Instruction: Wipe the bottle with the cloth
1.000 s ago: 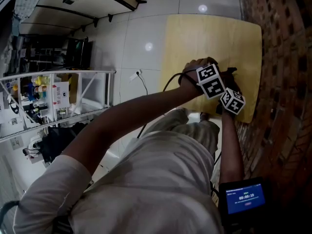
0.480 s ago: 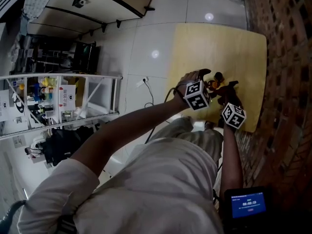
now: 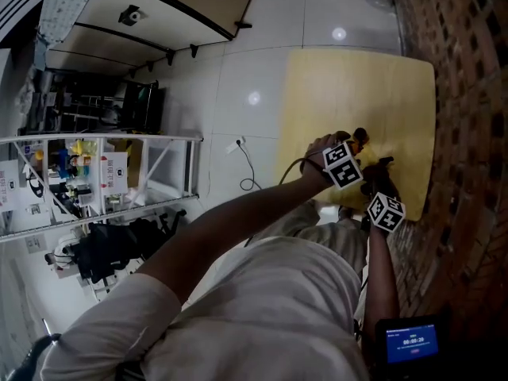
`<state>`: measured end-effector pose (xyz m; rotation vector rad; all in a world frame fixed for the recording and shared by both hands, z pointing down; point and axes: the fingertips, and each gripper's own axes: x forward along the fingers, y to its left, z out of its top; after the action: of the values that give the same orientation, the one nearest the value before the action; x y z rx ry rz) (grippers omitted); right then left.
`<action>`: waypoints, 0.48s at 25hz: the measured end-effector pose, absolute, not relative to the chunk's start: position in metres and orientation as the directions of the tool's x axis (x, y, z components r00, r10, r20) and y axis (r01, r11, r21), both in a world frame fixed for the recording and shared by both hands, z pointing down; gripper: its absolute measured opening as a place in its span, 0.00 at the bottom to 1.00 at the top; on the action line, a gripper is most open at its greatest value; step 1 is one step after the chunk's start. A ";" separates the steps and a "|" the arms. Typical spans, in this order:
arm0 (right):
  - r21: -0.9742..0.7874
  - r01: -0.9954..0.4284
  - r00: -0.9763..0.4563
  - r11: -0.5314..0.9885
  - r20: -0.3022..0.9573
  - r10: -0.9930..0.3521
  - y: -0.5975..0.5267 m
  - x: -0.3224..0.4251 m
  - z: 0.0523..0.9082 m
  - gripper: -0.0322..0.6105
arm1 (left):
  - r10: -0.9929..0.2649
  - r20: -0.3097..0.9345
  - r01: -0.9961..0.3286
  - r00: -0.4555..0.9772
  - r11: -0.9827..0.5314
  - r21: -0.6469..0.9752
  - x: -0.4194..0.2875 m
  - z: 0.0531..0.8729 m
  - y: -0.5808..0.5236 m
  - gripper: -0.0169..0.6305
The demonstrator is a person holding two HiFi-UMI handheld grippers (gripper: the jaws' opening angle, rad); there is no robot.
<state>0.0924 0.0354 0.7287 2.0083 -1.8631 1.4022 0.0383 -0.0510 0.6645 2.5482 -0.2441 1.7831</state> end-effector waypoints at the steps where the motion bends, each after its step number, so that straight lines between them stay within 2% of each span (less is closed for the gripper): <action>1: -0.506 -0.819 -0.142 -0.270 0.635 -0.759 0.038 0.095 0.728 0.19 | -0.119 0.934 -0.169 0.336 -0.983 -0.065 0.042 0.667 -0.051 0.55; 3: -0.501 -0.819 -0.132 -0.278 0.638 -0.759 0.042 0.100 0.728 0.19 | -0.146 0.933 -0.208 0.330 -0.975 -0.079 0.046 0.673 -0.056 0.51; 6: -0.495 -0.818 -0.117 -0.291 0.640 -0.759 0.048 0.109 0.726 0.19 | -0.164 0.935 -0.214 0.315 -0.972 -0.098 0.050 0.676 -0.061 0.29; 9: -0.488 -0.817 -0.102 -0.307 0.646 -0.756 0.055 0.117 0.726 0.20 | -0.150 0.934 -0.202 0.324 -0.976 -0.086 0.054 0.675 -0.061 0.29; 12: -0.486 -0.815 -0.095 -0.314 0.648 -0.755 0.061 0.117 0.726 0.19 | -0.131 0.910 -0.261 0.394 -0.965 -0.026 0.051 0.669 -0.066 0.28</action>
<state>0.1173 0.0614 0.7255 2.0672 -1.7989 1.3966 0.0513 -0.0664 0.6686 2.5201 -0.3561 1.6278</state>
